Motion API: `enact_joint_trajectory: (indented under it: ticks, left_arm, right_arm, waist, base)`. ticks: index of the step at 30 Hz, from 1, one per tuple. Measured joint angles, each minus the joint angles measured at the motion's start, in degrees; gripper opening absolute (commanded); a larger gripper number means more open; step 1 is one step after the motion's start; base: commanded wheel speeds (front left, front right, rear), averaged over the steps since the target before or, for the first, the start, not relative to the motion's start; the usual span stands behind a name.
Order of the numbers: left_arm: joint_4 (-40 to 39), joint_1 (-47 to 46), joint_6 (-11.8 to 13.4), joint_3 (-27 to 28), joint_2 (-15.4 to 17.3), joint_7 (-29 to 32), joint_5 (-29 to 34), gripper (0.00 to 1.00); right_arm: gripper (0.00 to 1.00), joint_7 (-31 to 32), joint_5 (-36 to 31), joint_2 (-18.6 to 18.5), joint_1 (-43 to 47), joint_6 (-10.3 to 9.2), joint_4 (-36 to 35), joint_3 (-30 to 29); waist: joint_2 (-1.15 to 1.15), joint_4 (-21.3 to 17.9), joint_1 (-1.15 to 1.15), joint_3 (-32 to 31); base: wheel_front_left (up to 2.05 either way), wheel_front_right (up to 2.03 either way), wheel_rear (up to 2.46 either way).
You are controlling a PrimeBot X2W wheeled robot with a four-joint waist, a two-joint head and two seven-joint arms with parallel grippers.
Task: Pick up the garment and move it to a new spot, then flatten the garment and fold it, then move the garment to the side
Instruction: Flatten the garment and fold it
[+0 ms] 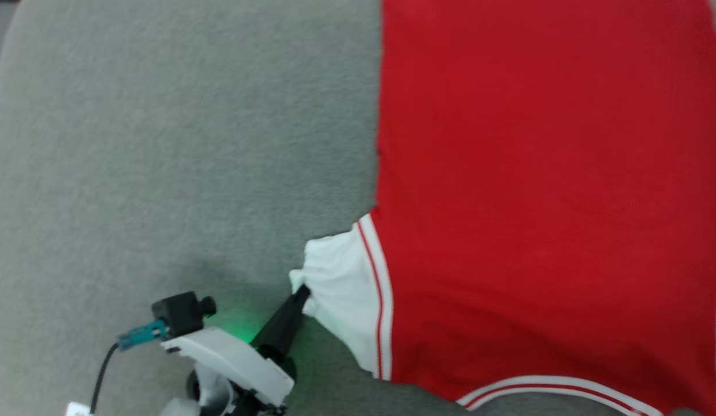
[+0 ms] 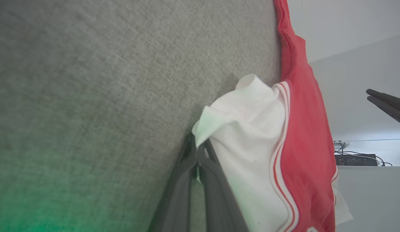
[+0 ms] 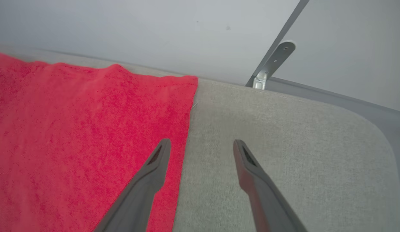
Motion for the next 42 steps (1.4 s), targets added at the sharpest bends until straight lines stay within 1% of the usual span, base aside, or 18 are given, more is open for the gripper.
enact_joint_trajectory:
  ticks: [4,6,11,14,17,22,23,24,25,26,32,37,40,42]
  left_arm:
    - [0.18,-1.51,-1.83,-1.23,-1.15,0.22,0.00,0.00]
    - [-0.08,-1.98,-2.78,-1.66,-1.64,0.23,-0.07,0.00]
    - [-1.05,-2.78,-4.38,-2.23,-2.67,0.23,-0.67,0.00]
    - [-1.53,-3.19,-5.16,-2.48,-3.22,0.16,-0.92,0.00]
    - [-1.91,-3.31,-5.71,-2.53,-3.59,0.08,-1.26,0.00]
    - [-2.55,-3.44,-5.82,-2.24,-3.89,-0.15,-2.09,0.00]
    - [-2.60,-3.44,-5.83,-2.16,-3.88,-0.15,-2.22,0.00]
    - [-2.64,-3.44,-5.83,-2.10,-3.82,-0.15,-2.30,0.00]
    - [-2.69,-3.43,-5.83,-2.03,-3.77,-0.15,-2.43,0.00]
    - [-2.74,-3.42,-5.83,-1.97,-3.72,-0.12,-2.53,0.00]
    - [-2.75,-3.40,-5.82,-1.71,-3.44,-0.19,-2.52,0.00]
    - [-1.56,-3.43,-5.56,-1.37,-3.32,-0.58,-2.37,0.00]
    - [-0.70,-3.38,-4.70,-1.12,-3.21,-0.94,-1.87,0.00]
    - [-0.27,-3.11,-4.03,-0.80,-3.08,-1.21,-1.83,0.00]
  right_arm:
    - [1.00,-0.12,-7.40,0.78,-10.07,0.00,9.00,-2.18]
    - [1.00,-0.96,-11.11,1.88,-14.04,0.00,13.70,-4.56]
    - [1.00,-3.91,-18.93,3.75,-19.31,0.00,22.18,-8.25]
    - [1.00,-4.33,-22.47,4.95,-20.23,0.00,26.51,-9.39]
    - [1.00,-3.97,-26.21,4.74,-21.53,0.00,28.91,-9.54]
    - [1.00,-3.75,-28.83,4.66,-23.88,0.00,31.16,-12.26]
    - [0.90,-3.76,-29.24,4.79,-24.15,0.00,31.48,-12.51]
    - [0.47,-3.90,-29.51,4.97,-24.34,0.00,31.72,-12.69]
    - [0.27,-4.46,-29.65,5.02,-24.40,0.00,31.95,-12.85]
    - [0.00,-4.94,-30.00,5.11,-24.45,0.01,32.16,-12.83]
    - [0.00,-9.11,-30.37,5.73,-24.56,0.01,33.82,-13.28]
    - [0.00,-10.87,-29.15,6.60,-23.87,0.00,36.53,-13.96]
    - [0.00,-11.43,-27.03,7.04,-22.20,0.00,38.25,-12.30]
    - [0.00,-11.55,-25.76,7.30,-20.45,0.00,39.05,-9.15]
  waist:
    - [0.00,3.53,0.00,2.30]
    - [0.00,5.00,0.00,3.74]
    - [0.00,8.19,0.00,7.39]
    - [0.00,9.59,0.00,9.46]
    - [0.00,10.65,0.00,11.10]
    - [0.00,11.41,0.00,12.82]
    - [0.00,11.37,0.00,12.97]
    - [0.00,11.24,0.00,13.05]
    - [0.00,11.10,0.00,13.13]
    - [0.00,10.96,0.00,13.19]
    - [0.00,10.11,0.00,12.79]
    - [0.00,9.38,0.00,10.46]
    - [0.00,8.75,0.00,8.32]
    - [0.00,8.22,0.00,6.63]
  base:
    - [0.00,0.00,0.00]
    - [0.00,0.00,0.00]
    - [0.00,0.00,0.00]
    - [0.00,0.00,0.00]
    - [0.00,0.00,0.00]
    - [0.00,0.00,0.00]
    - [0.00,0.00,0.00]
    - [0.00,0.00,0.00]
    - [0.00,0.00,0.00]
    - [0.00,0.00,0.00]
    - [0.00,0.00,0.00]
    - [0.00,0.00,0.00]
    - [0.00,0.00,0.00]
    - [0.00,0.00,0.00]
